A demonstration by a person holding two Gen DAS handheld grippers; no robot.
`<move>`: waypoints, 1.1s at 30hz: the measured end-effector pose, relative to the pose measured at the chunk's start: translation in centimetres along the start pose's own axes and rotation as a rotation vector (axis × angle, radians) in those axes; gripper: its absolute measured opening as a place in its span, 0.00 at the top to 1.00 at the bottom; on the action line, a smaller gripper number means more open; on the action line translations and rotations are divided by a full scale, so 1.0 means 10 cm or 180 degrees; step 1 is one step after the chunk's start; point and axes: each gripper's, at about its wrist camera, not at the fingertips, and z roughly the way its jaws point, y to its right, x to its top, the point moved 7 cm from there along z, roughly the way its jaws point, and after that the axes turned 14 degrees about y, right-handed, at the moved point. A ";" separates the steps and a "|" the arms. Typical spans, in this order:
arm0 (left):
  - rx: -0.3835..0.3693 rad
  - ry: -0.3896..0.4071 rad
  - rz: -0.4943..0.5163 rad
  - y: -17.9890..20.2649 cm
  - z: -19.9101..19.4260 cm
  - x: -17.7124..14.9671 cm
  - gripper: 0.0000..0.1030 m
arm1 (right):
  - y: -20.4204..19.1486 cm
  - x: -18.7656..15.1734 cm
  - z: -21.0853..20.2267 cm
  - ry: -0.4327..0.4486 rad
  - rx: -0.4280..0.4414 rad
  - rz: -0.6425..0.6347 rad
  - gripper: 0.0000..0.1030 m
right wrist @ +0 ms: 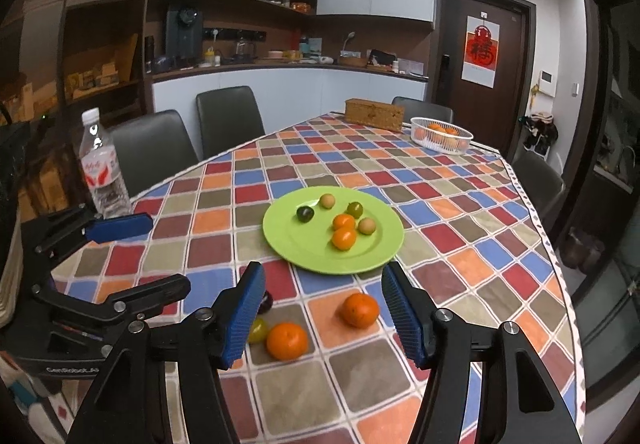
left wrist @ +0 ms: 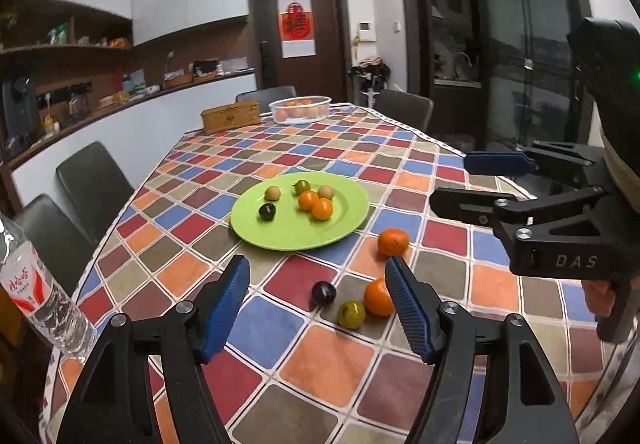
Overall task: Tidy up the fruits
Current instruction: 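Withdraw both tools from the plate toward the remaining fruits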
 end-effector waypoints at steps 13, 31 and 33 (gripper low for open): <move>-0.0417 -0.0181 0.0435 0.17 0.12 -0.26 0.35 | -0.19 -0.33 0.02 -0.0276 0.0176 -0.0273 0.41; -0.1017 -0.0605 0.0632 0.22 0.60 -0.69 0.56 | -0.33 -0.90 0.52 -0.0942 0.0518 -0.0479 0.41; -0.1074 -0.0656 0.0635 0.23 0.67 -0.73 0.58 | -0.33 -0.94 0.56 -0.0993 0.0547 -0.0475 0.44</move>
